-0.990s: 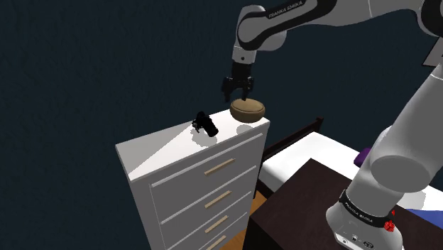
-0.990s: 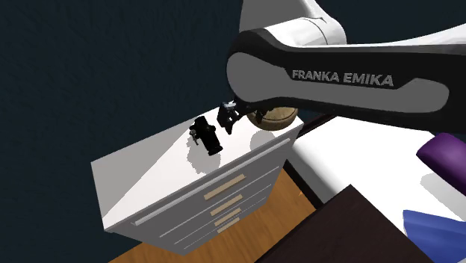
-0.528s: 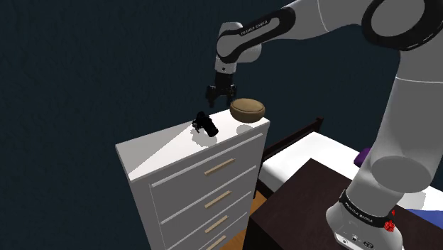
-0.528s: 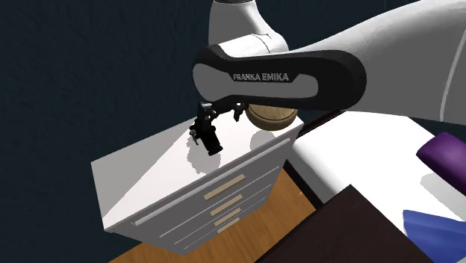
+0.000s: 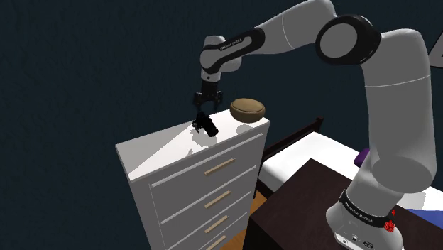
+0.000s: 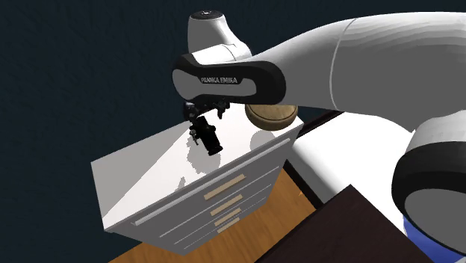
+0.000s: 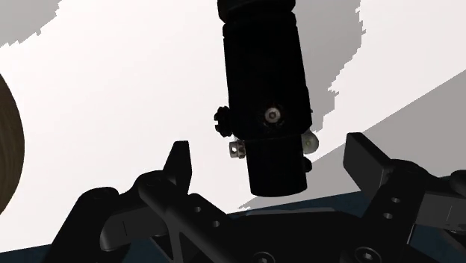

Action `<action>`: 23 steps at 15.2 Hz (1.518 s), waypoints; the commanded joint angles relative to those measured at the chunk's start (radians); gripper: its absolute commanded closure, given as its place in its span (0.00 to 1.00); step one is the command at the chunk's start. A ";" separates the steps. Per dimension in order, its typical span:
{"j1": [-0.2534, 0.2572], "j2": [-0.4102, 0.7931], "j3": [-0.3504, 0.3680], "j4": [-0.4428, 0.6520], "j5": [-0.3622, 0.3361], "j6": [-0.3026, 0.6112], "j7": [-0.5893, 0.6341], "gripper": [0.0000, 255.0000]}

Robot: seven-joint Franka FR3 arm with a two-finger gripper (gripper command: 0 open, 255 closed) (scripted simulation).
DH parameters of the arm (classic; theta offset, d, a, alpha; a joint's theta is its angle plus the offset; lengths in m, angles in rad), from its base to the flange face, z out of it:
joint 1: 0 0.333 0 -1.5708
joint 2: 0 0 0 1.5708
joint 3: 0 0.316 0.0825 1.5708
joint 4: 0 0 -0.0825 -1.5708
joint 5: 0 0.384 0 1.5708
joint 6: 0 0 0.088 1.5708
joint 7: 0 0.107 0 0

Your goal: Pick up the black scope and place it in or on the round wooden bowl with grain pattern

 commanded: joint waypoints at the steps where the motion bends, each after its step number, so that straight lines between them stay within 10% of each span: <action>1: 0.002 0.016 0.000 -0.004 0.000 0.021 0.000 0.00; 13: 0.005 0.043 0.001 -0.025 0.001 0.069 0.000 0.00; 14: 0.005 0.043 0.001 -0.025 0.001 0.069 0.000 1.00; 23: 0.005 0.043 0.001 -0.025 0.001 0.069 0.000 1.00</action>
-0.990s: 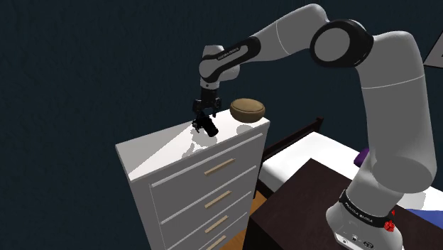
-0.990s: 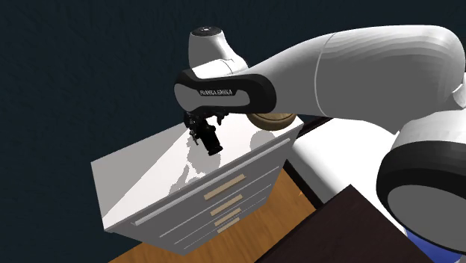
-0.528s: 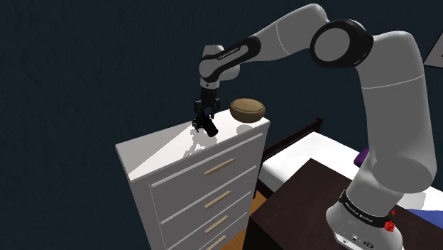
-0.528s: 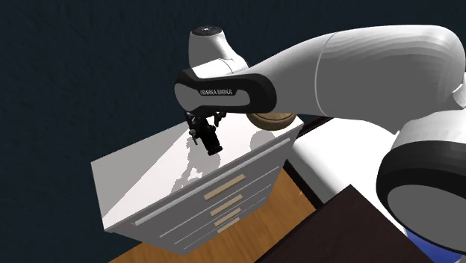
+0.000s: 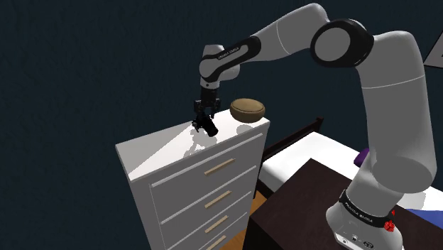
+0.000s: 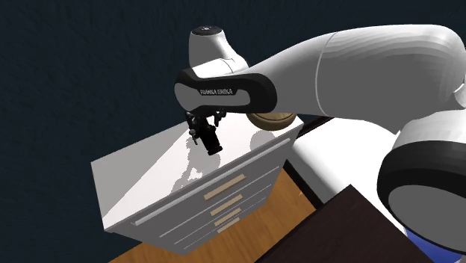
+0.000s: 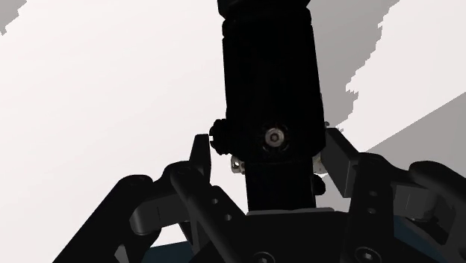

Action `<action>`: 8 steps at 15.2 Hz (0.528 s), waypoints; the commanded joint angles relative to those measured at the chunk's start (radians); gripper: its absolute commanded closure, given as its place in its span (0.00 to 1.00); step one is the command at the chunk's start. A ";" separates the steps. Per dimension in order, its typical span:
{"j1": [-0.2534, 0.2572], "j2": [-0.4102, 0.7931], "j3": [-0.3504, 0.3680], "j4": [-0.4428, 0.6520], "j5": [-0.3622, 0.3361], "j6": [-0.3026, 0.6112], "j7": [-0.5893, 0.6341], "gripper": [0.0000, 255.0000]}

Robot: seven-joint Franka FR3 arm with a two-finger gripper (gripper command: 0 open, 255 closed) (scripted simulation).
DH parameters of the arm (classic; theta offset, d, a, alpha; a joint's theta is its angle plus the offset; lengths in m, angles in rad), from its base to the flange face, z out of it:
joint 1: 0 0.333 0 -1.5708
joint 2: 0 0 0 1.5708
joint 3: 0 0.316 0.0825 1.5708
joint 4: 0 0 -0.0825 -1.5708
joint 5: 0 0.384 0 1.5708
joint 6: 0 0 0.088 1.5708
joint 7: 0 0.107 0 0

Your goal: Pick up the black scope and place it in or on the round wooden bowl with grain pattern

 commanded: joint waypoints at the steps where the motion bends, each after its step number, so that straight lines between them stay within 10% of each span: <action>1: 0.001 -0.002 0.000 0.005 0.000 -0.011 0.002 1.00; 8: 0.000 -0.038 0.000 0.045 -0.002 -0.088 0.009 1.00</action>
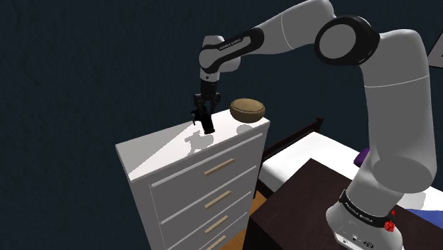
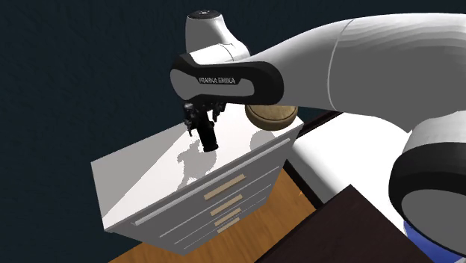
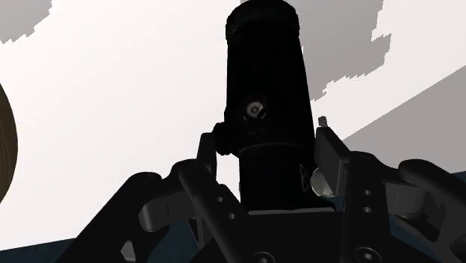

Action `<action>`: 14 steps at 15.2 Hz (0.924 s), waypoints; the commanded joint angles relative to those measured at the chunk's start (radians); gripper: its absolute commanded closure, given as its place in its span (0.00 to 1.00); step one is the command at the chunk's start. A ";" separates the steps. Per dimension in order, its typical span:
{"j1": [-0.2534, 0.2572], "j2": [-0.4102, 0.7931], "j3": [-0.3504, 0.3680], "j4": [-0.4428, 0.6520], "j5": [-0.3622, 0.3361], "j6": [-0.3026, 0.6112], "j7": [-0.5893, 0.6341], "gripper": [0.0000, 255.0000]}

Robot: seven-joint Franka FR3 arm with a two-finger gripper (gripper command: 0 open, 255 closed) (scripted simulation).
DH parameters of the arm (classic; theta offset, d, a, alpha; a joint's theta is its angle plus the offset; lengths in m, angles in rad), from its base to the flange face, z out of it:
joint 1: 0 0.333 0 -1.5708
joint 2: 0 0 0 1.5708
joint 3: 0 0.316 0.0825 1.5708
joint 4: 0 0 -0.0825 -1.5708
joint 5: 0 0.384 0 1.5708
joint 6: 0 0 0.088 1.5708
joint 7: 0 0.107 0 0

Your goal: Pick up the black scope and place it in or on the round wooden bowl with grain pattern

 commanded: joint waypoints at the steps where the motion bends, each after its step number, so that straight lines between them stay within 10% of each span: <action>1: 0.000 -0.011 0.000 0.012 -0.001 -0.022 0.002 1.00; 14: -0.001 -0.051 0.000 0.127 -0.004 -0.177 0.017 1.00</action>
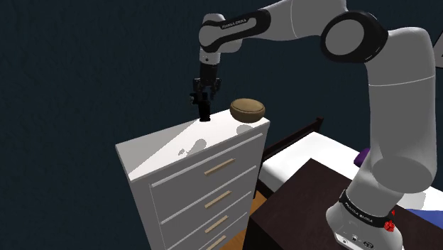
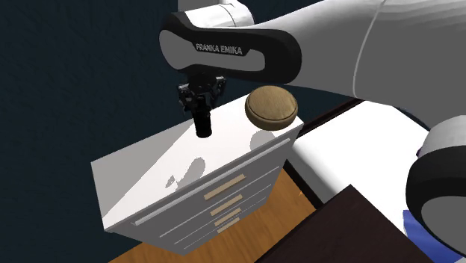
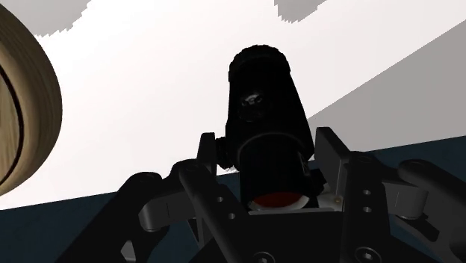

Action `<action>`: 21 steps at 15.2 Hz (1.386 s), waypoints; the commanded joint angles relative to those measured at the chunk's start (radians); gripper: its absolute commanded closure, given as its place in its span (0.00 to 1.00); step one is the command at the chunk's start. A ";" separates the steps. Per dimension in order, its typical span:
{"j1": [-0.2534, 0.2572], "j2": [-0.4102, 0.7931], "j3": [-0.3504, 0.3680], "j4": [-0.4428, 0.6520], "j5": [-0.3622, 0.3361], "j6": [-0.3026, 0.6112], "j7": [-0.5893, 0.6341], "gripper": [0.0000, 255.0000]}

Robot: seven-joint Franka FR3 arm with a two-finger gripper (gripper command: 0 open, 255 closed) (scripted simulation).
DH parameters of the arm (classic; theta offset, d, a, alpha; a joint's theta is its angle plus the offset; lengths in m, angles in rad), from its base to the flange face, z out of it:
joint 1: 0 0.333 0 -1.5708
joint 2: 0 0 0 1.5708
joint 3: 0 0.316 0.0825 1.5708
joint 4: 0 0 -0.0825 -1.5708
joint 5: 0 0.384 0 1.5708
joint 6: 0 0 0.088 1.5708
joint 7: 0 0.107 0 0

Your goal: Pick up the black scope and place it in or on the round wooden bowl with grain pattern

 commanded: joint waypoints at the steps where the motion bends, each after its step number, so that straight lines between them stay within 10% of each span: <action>1: -0.001 -0.011 0.000 0.014 0.000 -0.024 0.002 1.00; 11: -0.001 -0.013 0.000 0.143 -0.003 -0.155 0.014 1.00; 21: -0.147 -0.104 -0.061 0.052 0.024 -0.177 -0.190 1.00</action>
